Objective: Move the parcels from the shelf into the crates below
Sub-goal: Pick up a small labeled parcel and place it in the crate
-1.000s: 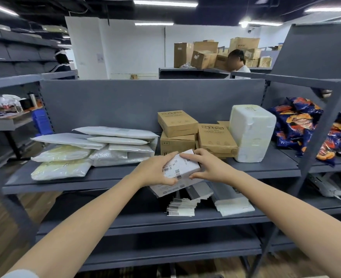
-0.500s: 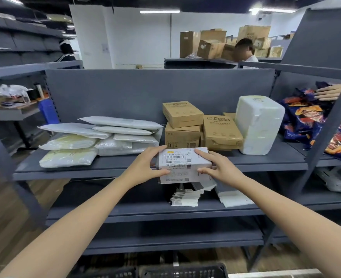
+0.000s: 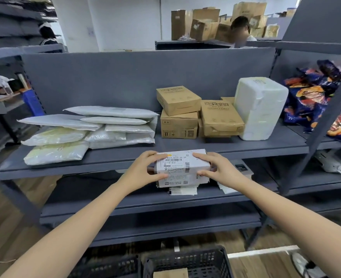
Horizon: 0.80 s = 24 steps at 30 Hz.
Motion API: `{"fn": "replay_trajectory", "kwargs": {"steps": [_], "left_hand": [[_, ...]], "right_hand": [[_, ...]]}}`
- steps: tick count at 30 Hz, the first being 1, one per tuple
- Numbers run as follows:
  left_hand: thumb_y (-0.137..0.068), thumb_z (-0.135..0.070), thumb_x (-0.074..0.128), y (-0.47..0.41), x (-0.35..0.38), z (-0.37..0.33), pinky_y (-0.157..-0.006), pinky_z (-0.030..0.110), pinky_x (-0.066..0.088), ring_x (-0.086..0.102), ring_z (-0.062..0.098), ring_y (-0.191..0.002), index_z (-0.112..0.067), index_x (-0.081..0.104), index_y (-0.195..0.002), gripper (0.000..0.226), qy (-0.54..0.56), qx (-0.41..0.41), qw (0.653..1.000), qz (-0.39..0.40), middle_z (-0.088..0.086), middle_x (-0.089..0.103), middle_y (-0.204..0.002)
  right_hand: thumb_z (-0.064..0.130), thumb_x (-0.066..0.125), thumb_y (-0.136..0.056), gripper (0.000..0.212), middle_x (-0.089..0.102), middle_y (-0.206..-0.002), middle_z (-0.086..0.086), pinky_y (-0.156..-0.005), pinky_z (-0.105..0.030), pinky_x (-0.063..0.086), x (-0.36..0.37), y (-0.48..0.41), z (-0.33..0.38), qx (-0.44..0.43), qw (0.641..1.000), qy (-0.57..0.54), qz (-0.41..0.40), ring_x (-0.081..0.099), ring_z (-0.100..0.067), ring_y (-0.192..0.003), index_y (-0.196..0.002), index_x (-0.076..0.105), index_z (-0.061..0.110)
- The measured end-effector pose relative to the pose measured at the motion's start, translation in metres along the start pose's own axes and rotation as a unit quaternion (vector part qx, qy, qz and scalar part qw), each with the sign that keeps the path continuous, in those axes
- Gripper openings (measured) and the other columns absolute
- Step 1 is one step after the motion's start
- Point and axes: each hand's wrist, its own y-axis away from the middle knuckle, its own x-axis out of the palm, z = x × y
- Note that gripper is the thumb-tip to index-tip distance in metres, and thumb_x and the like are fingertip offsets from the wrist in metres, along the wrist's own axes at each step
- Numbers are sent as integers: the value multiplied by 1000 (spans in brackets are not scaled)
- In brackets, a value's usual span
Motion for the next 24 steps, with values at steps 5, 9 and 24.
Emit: {"fn": "replay_trajectory", "kwargs": {"steps": [5,9,24], "left_hand": [[-76,-38,75,0,13,18,-96,18,43,51,7,-111,-42,51,-129,59,7,-27,999,33,-20,37,-127],[-76,-38,75,4,30,34,-99,22,44,44,1,-117,-40,51,-130,59,-3,-12,998,54,-21,37,-130],[-82,-49,64,84,155,98,-85,24,45,49,7,-110,-31,25,-147,78,-118,-102,973,173,-13,29,-139]], "right_hand": [[27,69,-85,68,47,-118,-4,-75,-1,36,23,2,-14,32,999,21,34,51,-8,-85,-140,31,42],[32,69,-85,77,43,-119,-2,-78,-6,33,43,8,-34,50,995,51,64,51,-20,-97,-135,16,54],[30,65,-88,69,29,-126,5,-100,-19,39,149,83,-112,116,973,10,201,44,-9,-107,-142,24,45]]}}
